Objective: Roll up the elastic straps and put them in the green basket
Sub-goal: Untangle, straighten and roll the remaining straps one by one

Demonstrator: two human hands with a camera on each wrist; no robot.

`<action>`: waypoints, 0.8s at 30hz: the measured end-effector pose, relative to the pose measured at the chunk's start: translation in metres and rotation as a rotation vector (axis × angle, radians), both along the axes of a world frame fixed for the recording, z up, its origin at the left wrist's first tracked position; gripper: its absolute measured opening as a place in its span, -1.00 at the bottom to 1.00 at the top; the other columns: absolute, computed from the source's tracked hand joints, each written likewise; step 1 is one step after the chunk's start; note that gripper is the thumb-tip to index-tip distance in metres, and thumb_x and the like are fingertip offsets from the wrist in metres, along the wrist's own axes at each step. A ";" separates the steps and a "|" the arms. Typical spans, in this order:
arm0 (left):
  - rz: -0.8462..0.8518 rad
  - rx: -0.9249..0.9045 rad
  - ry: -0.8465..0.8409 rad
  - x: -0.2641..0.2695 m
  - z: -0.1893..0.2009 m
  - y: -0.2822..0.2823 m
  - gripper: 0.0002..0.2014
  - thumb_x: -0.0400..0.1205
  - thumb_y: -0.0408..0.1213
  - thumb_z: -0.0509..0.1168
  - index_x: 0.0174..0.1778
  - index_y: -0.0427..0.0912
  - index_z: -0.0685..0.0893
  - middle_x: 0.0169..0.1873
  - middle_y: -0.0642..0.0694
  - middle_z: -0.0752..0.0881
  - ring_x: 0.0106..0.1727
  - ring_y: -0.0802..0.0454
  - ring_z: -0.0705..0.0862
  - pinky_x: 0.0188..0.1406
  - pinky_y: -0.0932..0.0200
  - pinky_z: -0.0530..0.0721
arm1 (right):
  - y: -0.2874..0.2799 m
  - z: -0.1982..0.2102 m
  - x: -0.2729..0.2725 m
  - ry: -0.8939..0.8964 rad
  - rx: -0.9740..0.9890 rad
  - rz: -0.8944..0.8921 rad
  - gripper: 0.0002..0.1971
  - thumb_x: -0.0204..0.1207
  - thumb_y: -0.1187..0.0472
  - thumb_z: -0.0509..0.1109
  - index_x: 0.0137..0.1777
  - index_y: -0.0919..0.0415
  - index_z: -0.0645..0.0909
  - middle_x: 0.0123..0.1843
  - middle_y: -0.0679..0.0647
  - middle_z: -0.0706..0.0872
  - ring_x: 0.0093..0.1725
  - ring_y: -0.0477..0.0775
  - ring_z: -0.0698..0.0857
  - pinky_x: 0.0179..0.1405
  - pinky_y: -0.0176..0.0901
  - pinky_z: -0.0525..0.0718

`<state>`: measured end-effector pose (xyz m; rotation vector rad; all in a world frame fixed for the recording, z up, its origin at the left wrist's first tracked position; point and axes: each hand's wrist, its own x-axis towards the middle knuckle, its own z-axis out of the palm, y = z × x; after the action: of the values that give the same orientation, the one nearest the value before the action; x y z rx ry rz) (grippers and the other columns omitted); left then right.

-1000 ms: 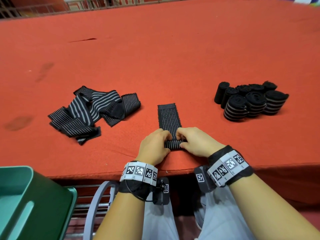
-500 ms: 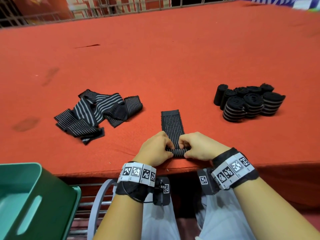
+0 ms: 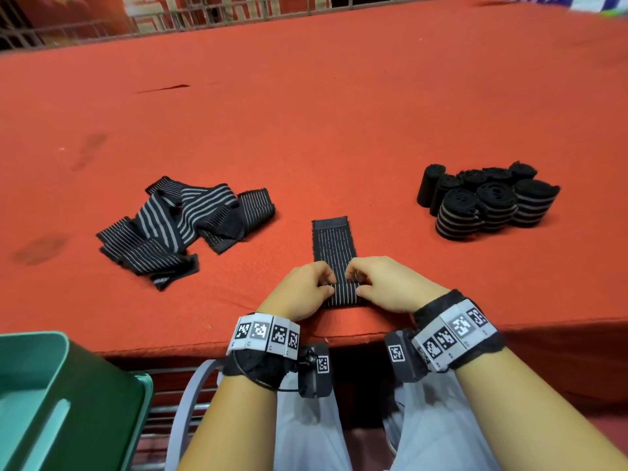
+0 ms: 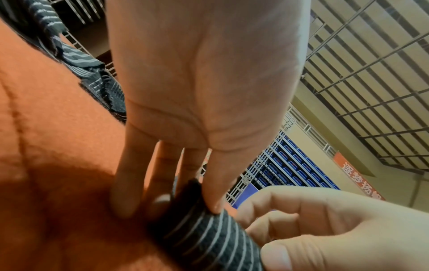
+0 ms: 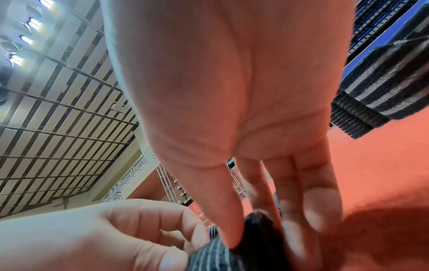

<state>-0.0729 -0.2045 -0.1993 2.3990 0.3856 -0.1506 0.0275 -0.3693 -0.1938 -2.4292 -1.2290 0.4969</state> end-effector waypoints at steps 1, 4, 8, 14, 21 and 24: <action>0.004 -0.010 0.001 0.002 -0.001 0.000 -0.93 0.67 -0.28 0.34 0.03 -0.04 0.64 -0.08 -0.01 0.72 -0.10 0.04 0.67 -0.07 0.12 0.59 | 0.001 0.001 0.000 0.008 0.003 0.001 -0.74 0.51 0.18 0.46 0.17 0.01 0.58 0.01 -0.04 0.65 0.04 0.05 0.63 0.10 0.02 0.62; 0.008 -0.038 -0.006 0.006 -0.002 0.002 -0.94 0.68 -0.32 0.31 0.02 -0.07 0.61 -0.13 -0.05 0.71 -0.21 0.05 0.62 -0.19 0.15 0.56 | 0.004 0.002 0.001 0.007 -0.023 0.022 -0.64 0.38 0.15 0.57 0.13 0.00 0.55 -0.06 -0.07 0.61 -0.06 0.00 0.61 -0.10 -0.06 0.58; 0.009 -0.038 -0.018 0.008 -0.002 0.004 -0.94 0.69 -0.31 0.30 0.00 -0.05 0.61 -0.15 -0.04 0.71 -0.23 0.12 0.60 -0.24 0.20 0.53 | 0.007 0.002 0.005 0.039 -0.022 -0.008 -0.67 0.38 0.17 0.59 0.08 0.00 0.57 -0.08 -0.04 0.64 -0.06 0.06 0.65 -0.02 0.00 0.65; 0.007 -0.005 -0.104 0.007 -0.002 0.007 -0.96 0.66 -0.24 0.35 -0.03 0.00 0.67 -0.25 0.00 0.70 -0.30 0.13 0.60 -0.11 0.02 0.66 | 0.012 -0.003 0.013 0.052 -0.054 -0.026 -0.70 0.48 0.12 0.56 0.20 0.04 0.67 0.07 -0.03 0.54 0.14 0.04 0.60 0.23 0.00 0.59; -0.027 0.110 -0.056 0.010 -0.002 0.009 -0.70 0.49 -0.18 0.54 0.10 0.11 0.67 0.04 0.09 0.60 0.06 0.10 0.59 0.15 0.04 0.60 | 0.016 -0.003 0.020 0.078 -0.036 -0.045 -0.76 0.54 0.16 0.50 0.15 -0.03 0.57 0.03 -0.05 0.65 0.05 0.05 0.65 0.13 0.03 0.63; -0.037 0.153 -0.051 0.013 -0.002 0.009 -0.70 0.57 -0.16 0.47 0.20 0.03 0.66 0.10 0.03 0.60 0.13 0.04 0.59 0.22 0.03 0.57 | 0.020 -0.002 0.020 0.043 -0.047 -0.036 -0.81 0.60 0.19 0.42 0.12 -0.01 0.50 0.04 0.01 0.64 0.05 0.10 0.63 0.11 0.07 0.61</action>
<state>-0.0600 -0.1951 -0.2016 2.5561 0.3401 -0.0794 0.0474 -0.3493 -0.1960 -2.4620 -1.1665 0.5708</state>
